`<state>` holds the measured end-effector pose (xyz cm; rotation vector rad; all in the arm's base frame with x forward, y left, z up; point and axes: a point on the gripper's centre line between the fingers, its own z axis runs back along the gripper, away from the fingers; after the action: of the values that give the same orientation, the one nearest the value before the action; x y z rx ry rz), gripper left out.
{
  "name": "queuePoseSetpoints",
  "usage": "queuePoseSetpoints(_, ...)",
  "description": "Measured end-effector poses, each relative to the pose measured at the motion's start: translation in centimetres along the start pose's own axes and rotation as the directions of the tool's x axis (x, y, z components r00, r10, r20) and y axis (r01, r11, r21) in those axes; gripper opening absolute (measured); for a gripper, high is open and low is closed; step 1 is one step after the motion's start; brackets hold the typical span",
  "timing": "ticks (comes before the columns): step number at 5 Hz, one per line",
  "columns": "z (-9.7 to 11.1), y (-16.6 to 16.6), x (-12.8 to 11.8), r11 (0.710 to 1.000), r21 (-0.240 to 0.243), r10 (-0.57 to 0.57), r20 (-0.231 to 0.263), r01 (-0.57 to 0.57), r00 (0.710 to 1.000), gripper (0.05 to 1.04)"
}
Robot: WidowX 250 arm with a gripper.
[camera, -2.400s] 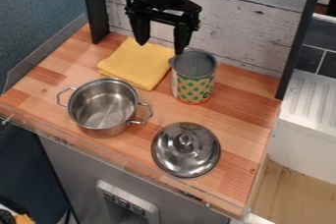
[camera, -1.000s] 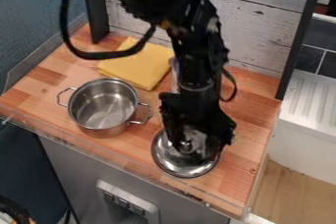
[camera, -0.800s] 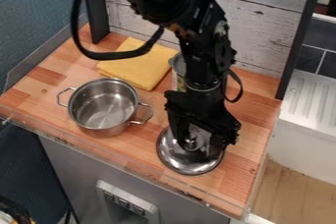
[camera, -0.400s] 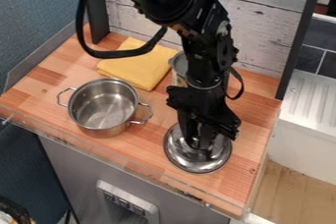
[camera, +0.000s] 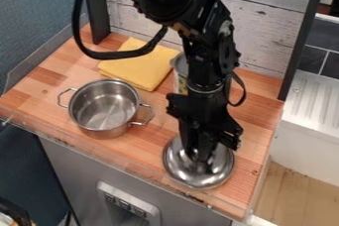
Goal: Put the silver pot lid on the silver pot
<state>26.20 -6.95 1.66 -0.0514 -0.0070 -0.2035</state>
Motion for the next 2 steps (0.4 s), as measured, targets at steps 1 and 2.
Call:
queuePoseSetpoints(1,4.2,0.7,0.0,0.999,-0.022,0.042,0.073,-0.041,0.996,0.284)
queuePoseSetpoints(2,7.3,3.5,-0.8,0.993,-0.045,0.115,0.121,-0.111,0.986,0.284)
